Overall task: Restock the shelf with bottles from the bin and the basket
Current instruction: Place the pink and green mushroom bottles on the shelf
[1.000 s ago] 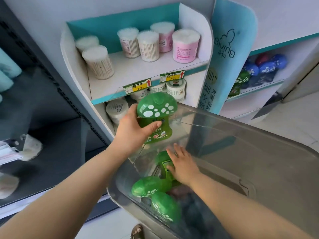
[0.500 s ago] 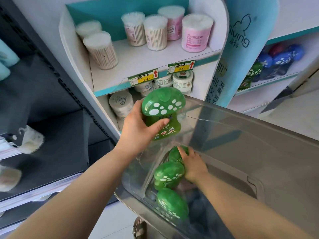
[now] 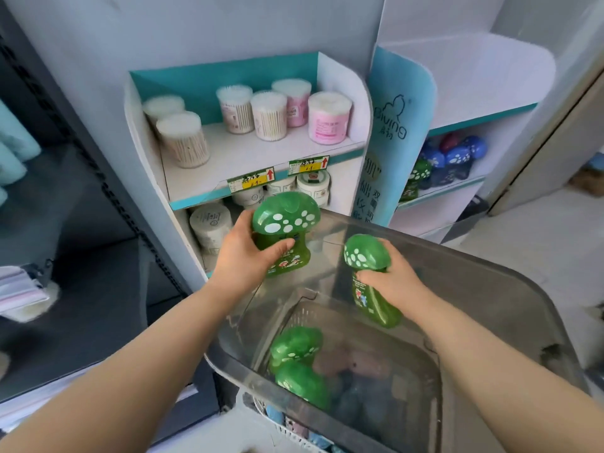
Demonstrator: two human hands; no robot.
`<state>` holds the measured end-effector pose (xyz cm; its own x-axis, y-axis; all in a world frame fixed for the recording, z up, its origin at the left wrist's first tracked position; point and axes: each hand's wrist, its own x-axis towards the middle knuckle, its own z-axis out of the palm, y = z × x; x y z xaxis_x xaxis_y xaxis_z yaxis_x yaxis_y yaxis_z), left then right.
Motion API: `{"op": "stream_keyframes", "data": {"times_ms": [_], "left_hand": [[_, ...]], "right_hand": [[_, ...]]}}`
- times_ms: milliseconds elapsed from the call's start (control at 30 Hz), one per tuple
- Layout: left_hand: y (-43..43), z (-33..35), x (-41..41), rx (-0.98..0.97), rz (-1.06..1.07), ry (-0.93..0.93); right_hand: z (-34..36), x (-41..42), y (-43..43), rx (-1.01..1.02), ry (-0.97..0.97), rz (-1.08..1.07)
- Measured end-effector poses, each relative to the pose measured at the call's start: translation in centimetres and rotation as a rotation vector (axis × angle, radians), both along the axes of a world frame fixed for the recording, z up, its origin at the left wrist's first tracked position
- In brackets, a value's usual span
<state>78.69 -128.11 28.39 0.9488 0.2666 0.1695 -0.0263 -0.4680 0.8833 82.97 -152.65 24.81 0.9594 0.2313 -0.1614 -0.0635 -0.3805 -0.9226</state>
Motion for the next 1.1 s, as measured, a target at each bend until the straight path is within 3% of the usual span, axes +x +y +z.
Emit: {"op": "stream_keyframes", "data": {"times_ms": [100,333,733,1100], "left_hand": [[0.4,2.1,-1.2,-0.044,0.013,-0.042],[4.4,7.1,-5.6,-0.203,0.07,-0.076],[17.9,10.4,-20.8,-0.347,0.238,-0.17],[37.8,10.5,-38.9,-0.251,0.48,-0.171]], "right_hand": [[4.8,-0.8,0.4,0.248,0.055,0.043],[12.4,-4.0,4.7,0.497,-0.055,0.238],[17.0,-12.7,22.0,0.499,-0.193,0.485],[17.3,-26.3,43.5,0.485,-0.25,0.699]]}}
